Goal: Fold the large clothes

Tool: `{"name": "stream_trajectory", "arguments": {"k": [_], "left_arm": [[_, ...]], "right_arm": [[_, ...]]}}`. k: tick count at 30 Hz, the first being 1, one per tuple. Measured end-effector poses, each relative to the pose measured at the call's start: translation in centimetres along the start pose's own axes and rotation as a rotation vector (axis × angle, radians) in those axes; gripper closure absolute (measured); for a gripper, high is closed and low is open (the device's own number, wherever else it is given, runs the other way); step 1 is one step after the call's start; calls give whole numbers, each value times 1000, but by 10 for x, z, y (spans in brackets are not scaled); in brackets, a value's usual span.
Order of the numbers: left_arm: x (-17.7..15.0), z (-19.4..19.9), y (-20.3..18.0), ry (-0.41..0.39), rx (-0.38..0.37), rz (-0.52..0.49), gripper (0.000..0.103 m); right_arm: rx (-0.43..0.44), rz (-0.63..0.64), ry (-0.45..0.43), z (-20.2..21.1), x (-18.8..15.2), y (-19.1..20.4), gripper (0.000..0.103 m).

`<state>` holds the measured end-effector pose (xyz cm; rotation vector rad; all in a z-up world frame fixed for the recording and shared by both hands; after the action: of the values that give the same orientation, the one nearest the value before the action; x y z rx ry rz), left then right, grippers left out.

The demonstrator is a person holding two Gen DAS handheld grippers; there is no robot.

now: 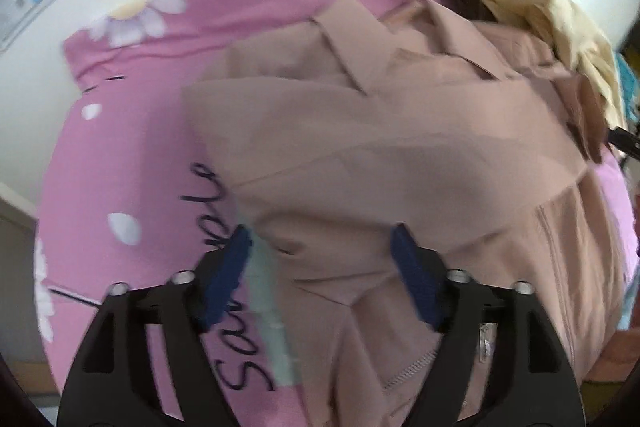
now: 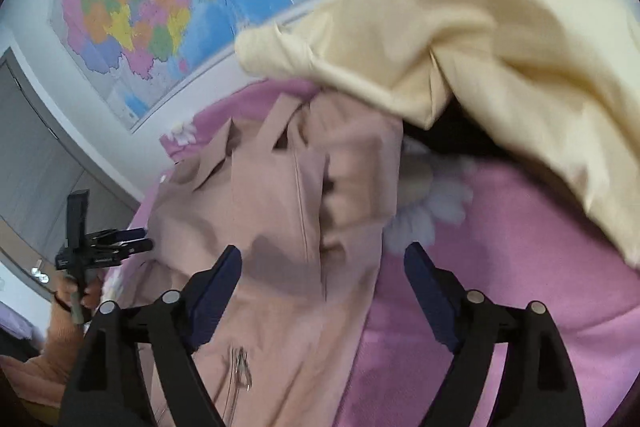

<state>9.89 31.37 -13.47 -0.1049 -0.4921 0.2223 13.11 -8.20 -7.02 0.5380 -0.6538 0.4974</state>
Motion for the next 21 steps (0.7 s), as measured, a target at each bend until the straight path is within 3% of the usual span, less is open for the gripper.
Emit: {"name": "stream_trajectory", "arguments": {"k": [4,6,7,8,10,11,13,15,18,20,21], "left_arm": [[-3,-17,6,18,67,-9,22],[-6,-28,11,15,117,-14,22],[-5,-29,15,7,128,-1,22],[-4,-29,19,4,116,27,25],[-1,-25,28,-5,101,70,34],[1,-21,35,-23,127,82,35],[4,-17,47,-57,175,102,36],[0,-13,53,-58,133,136,36],[-8,-13,50,-42,63,146,36],[-12,-13,46,-30,23,159,25],[-13,-14,44,-15,-11,170,23]], "right_arm": [[-18,131,41,-26,11,34,17],[-87,238,77,-46,14,54,15],[-108,270,84,-49,16,58,19],[-121,285,91,-52,17,59,40],[-64,249,106,-61,22,59,78],[-44,224,81,-58,27,53,89],[-35,151,-6,-44,39,32,92],[8,78,-65,-35,42,14,92],[12,32,30,-51,23,-5,91],[-4,31,63,-59,14,-9,90],[-1,24,64,-59,13,-10,90]]}}
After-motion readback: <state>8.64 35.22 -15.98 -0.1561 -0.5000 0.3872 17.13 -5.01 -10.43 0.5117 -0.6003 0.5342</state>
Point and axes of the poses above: each gripper's, at about its wrist camera, not at the fingertips, and z roughly against the way its jaws point, y to its left, x to its top, the point moved 7 cm from there along -z, roughly the way its jaws point, and after that the axes turned 12 degrees about z, right-handed, at the moved point
